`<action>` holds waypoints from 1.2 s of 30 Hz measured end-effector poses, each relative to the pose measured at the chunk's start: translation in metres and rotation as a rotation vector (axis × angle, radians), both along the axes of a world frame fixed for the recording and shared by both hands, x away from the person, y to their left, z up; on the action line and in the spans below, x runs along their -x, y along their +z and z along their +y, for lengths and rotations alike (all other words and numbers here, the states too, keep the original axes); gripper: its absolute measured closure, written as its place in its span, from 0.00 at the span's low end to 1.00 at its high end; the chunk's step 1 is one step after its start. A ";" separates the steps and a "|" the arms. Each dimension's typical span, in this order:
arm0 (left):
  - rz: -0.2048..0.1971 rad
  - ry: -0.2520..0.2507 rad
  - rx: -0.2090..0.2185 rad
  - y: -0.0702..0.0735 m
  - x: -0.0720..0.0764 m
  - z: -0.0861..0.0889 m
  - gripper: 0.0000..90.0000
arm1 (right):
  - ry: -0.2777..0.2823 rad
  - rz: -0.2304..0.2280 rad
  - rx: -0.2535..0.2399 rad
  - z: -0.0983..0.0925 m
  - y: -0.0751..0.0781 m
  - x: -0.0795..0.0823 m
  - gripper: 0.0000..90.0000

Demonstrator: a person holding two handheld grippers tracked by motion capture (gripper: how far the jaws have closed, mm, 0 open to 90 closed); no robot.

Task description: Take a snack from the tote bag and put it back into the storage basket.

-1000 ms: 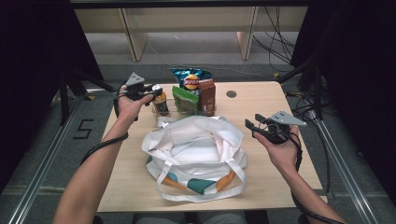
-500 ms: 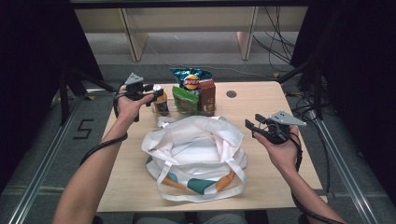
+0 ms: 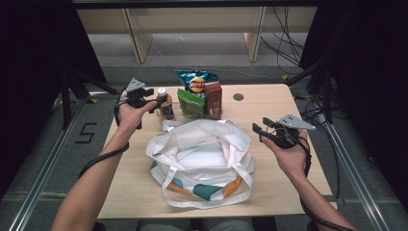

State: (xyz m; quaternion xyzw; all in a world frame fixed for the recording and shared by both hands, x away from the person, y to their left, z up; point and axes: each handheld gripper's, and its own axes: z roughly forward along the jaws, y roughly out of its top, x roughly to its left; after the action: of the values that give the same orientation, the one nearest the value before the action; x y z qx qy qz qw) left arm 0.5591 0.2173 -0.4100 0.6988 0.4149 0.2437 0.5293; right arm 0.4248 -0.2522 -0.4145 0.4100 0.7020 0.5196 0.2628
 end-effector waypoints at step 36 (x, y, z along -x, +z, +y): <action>-0.001 -0.013 0.042 0.016 0.082 -0.005 0.28 | 0.002 0.000 0.008 0.001 0.001 0.000 0.53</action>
State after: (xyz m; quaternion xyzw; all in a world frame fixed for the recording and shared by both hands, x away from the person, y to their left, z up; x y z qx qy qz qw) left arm 0.4770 0.2120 -0.3937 0.6901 0.4151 0.2315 0.5457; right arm 0.4248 -0.2512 -0.4139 0.4082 0.7045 0.5169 0.2643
